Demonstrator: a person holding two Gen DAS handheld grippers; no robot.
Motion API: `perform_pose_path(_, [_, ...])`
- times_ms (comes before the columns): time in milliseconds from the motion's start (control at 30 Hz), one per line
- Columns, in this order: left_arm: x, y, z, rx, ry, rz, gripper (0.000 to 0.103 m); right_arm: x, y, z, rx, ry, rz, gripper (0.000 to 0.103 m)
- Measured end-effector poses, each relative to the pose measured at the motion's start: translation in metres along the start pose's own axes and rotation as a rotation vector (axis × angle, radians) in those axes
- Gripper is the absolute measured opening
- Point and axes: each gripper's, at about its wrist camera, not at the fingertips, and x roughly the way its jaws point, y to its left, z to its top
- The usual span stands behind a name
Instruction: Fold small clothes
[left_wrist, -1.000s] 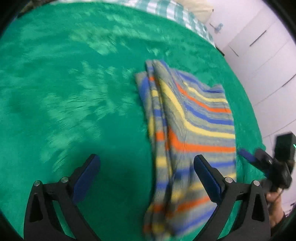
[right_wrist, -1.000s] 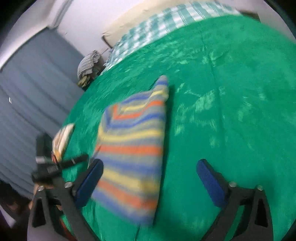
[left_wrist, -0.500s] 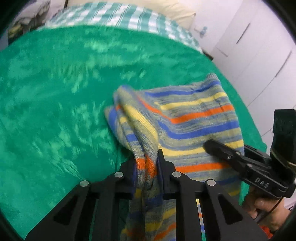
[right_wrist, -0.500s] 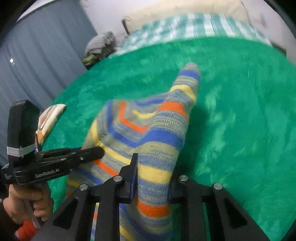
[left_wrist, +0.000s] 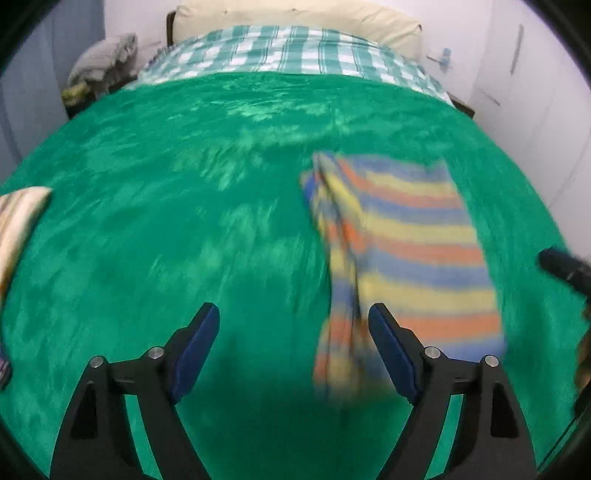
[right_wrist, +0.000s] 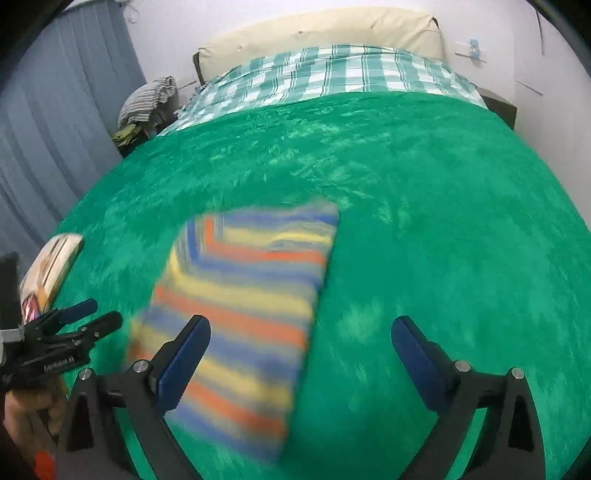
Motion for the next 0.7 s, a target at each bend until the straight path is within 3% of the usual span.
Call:
perform_pose_path(100, [-0.04, -0.02, -0.052, 0.085, -0.029, 0.077, 0.098, -0.034, -0.003, -0.048, -0.045, 0.003, -0.036, 0.099])
perform_pose_path(167, [-0.067, -0.034, -0.08, 0.096, -0.042, 0.086, 0.099, -0.052, 0.003, -0.081, -0.079, 0.029, -0.069, 0.099])
perform_pose_path(267, [-0.097, -0.053, -0.093, 0.073, -0.034, 0.111, 0.099, -0.078, 0.015, -0.124, -0.107, 0.071, -0.117, 0.099])
perform_pose_path(333, [-0.121, -0.062, -0.097, 0.069, -0.069, 0.126, 0.099, -0.109, 0.016, -0.147, -0.087, 0.063, -0.126, 0.099])
perform_pose_path(500, [-0.163, -0.071, -0.11, 0.045, -0.13, 0.187, 0.102, -0.162, 0.024, -0.164, -0.043, 0.028, -0.161, 0.099])
perform_pose_path(700, [-0.182, -0.073, -0.12, 0.022, -0.042, 0.19, 0.102, -0.197, 0.041, -0.171, -0.068, 0.008, -0.241, 0.099])
